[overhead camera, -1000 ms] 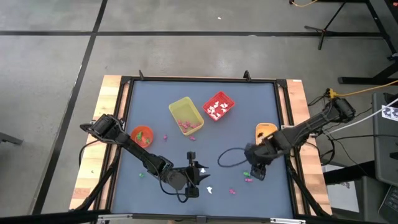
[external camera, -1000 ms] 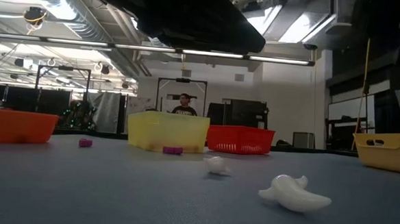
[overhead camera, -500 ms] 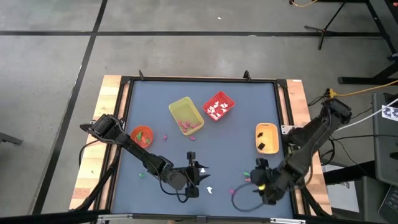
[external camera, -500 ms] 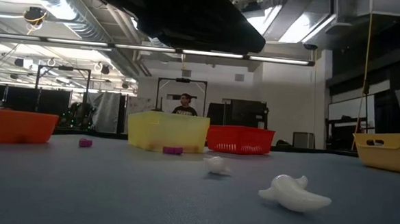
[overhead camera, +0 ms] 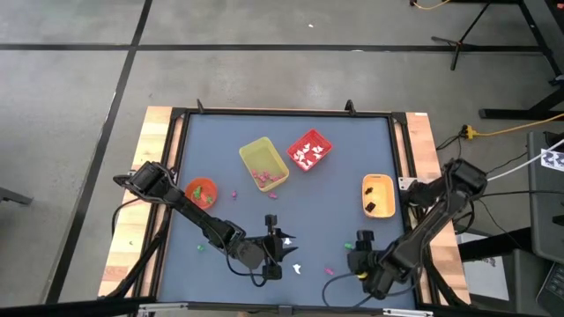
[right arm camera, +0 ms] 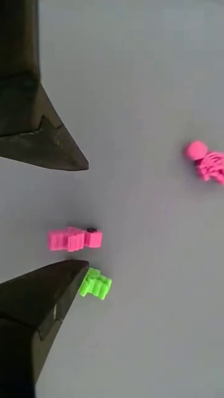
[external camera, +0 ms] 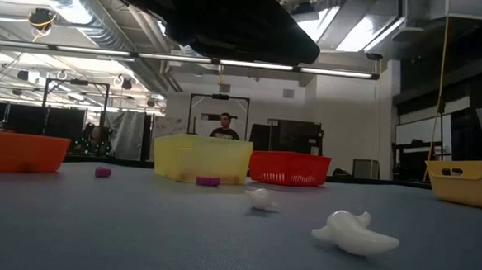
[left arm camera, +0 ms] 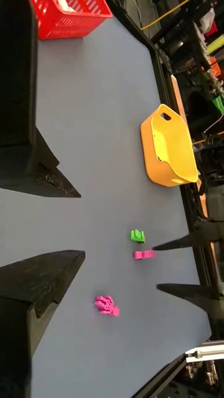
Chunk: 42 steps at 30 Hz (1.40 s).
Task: Sort Halloween decoration
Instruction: Put the pink skeleton toy into the yellow bin
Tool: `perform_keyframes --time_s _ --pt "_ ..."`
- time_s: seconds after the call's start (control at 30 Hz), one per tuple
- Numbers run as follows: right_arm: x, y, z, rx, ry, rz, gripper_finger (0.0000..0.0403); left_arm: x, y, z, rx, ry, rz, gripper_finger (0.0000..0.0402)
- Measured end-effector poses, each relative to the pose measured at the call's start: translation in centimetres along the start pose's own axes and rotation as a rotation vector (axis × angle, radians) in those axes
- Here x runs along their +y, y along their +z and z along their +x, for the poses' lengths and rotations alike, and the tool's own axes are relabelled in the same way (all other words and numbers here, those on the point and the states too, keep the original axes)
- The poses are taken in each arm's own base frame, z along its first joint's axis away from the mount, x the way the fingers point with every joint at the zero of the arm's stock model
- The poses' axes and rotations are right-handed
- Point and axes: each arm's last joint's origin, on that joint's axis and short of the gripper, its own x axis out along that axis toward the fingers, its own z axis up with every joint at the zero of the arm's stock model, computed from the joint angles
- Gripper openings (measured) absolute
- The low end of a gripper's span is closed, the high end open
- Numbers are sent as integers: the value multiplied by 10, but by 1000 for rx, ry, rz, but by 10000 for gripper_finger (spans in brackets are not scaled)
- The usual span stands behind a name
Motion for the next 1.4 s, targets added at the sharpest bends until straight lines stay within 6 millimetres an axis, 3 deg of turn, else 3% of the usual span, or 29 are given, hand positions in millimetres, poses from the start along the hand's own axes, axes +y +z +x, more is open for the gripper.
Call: perform_keyframes --time_s 0.63,1.1,1.4 --pt "4 -6 23 49 -69 -31 241 0 0 0 0 0 0 131" --pt "4 -6 24 47 -71 -29 102 0 0 0 0 0 0 131" --pt "4 -5 24 48 -70 -28 44 0 0 0 0 0 1 131"
